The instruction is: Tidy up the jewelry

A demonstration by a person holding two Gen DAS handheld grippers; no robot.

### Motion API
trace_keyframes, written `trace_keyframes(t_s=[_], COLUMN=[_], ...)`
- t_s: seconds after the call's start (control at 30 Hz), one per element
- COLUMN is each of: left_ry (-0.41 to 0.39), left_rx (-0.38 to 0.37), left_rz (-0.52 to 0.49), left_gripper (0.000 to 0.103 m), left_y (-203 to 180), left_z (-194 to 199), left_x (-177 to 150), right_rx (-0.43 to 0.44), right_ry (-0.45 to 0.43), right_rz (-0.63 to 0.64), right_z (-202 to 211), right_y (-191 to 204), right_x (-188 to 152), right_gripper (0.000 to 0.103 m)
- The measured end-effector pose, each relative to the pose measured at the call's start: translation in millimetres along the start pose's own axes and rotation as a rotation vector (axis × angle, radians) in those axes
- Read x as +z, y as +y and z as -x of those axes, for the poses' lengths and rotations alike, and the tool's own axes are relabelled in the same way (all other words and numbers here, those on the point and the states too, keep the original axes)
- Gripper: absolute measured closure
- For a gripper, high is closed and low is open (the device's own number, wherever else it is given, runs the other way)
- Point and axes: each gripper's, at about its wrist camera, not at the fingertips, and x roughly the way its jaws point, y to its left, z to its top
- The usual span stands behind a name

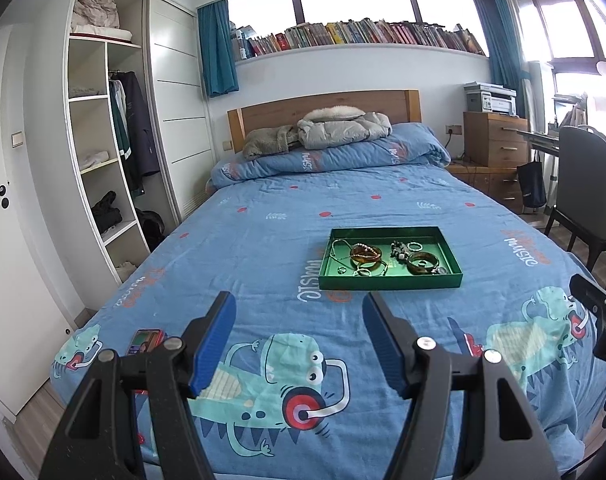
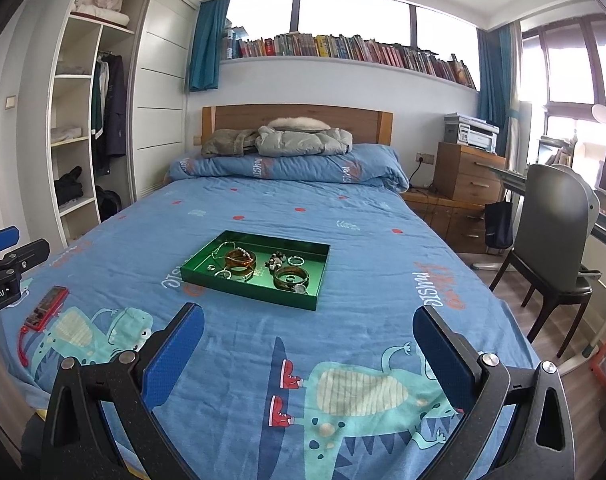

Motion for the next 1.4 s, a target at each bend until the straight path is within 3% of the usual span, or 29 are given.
trace_keyframes(t_s=[1.4], left_ry=[0.037], left_rx=[-0.020], left_rz=[-0.017], left_gripper=[0.039], left_y=[-6.3], left_z=[-22.4], left_x=[-1.6], right_rx=[-0.029], right_ry=[0.027], right_rz=[-0.009], right_z=[-20.3], right_y=[-13.1], right_x=[-6.3], right_gripper=[0.000])
